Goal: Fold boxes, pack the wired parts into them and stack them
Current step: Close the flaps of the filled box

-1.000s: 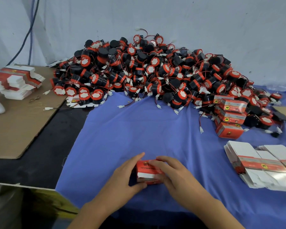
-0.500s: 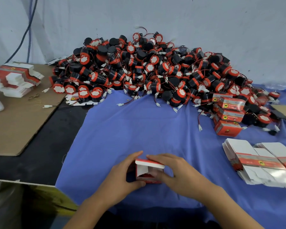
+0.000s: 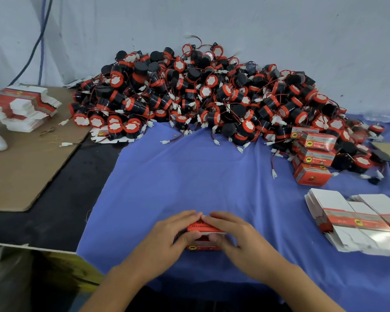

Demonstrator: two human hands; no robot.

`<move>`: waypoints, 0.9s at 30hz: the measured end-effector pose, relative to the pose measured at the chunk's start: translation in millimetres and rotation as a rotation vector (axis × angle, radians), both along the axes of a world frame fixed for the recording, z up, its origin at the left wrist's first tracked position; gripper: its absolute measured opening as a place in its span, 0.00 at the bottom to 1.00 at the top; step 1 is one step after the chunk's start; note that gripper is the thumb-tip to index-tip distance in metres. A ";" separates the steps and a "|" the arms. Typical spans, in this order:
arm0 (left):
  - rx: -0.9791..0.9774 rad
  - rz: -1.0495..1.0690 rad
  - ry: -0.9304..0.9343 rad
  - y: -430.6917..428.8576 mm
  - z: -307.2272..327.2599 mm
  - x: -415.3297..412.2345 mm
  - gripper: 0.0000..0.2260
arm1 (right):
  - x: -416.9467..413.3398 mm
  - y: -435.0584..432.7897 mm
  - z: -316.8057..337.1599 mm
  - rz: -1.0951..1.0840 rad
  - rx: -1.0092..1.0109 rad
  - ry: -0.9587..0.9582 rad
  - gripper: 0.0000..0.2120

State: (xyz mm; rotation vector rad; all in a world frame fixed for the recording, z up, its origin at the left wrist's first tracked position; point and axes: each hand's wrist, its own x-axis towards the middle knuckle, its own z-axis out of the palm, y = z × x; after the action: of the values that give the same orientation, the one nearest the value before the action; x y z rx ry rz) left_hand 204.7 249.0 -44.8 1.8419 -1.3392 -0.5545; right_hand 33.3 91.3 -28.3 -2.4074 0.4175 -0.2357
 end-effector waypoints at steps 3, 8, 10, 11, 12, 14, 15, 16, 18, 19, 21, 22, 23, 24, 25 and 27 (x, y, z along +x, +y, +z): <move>0.061 -0.030 -0.120 2.0 -5.2 -2.4 0.24 | -6.9 2.6 -11.2 0.013 -0.085 0.040 0.22; 0.092 -0.040 -0.392 6.8 -5.8 -8.8 0.26 | -12.0 8.7 -18.2 0.011 -0.205 -0.023 0.23; 0.088 -0.030 -0.506 8.3 -1.3 -11.5 0.25 | -12.1 10.8 -19.0 -0.003 -0.264 -0.041 0.23; 0.076 -0.022 -0.580 9.5 1.4 -13.5 0.24 | -12.5 11.7 -19.4 -0.003 -0.303 -0.044 0.23; 0.070 -0.017 -0.653 10.7 5.4 -15.7 0.24 | -13.3 12.4 -19.8 -0.001 -0.349 -0.046 0.23; 0.081 -0.028 -0.759 11.3 12.9 -17.6 0.23 | -15.0 13.1 -20.1 -0.007 -0.448 -0.075 0.23; 0.080 -0.031 -0.811 11.7 14.2 -17.4 0.23 | -15.2 13.4 -20.0 -0.014 -0.483 -0.097 0.23; 0.092 -0.031 -0.870 11.6 15.5 -18.6 0.23 | -15.0 14.1 -20.5 -0.023 -0.505 -0.114 0.23; 0.202 -0.018 -0.979 7.7 18.9 -24.4 0.25 | -14.3 15.8 -22.9 -0.039 -0.536 -0.124 0.23; 0.287 -0.021 -1.015 3.8 18.2 -27.1 0.25 | -14.0 16.7 -25.0 -0.043 -0.560 -0.118 0.23; 0.452 -0.078 -0.998 -2.8 15.9 -33.9 0.27 | -13.8 18.6 -29.2 -0.053 -0.584 -0.102 0.24; 0.489 -0.087 -0.993 -6.2 20.0 -37.1 0.28 | -13.6 19.6 -30.6 -0.065 -0.572 -0.104 0.24; 0.481 -0.093 -1.007 -7.8 23.2 -39.7 0.28 | -13.5 20.8 -31.1 -0.081 -0.555 -0.112 0.24; 0.462 -0.085 -0.994 -8.8 25.4 -43.9 0.27 | -12.9 22.0 -31.3 -0.099 -0.542 -0.123 0.24; 0.382 -0.066 -0.968 -6.3 24.1 -43.3 0.27 | -12.2 23.3 -31.7 -0.117 -0.538 -0.135 0.24; 0.167 -0.040 -0.918 4.6 18.1 -38.2 0.25 | -11.5 25.2 -34.2 -0.133 -0.533 -0.162 0.23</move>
State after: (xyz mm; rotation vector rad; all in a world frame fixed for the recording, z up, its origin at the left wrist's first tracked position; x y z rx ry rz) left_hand 166.5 253.6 -26.7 2.3252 -1.9425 0.2319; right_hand 21.8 116.5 -62.5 -2.8493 0.4875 -0.6688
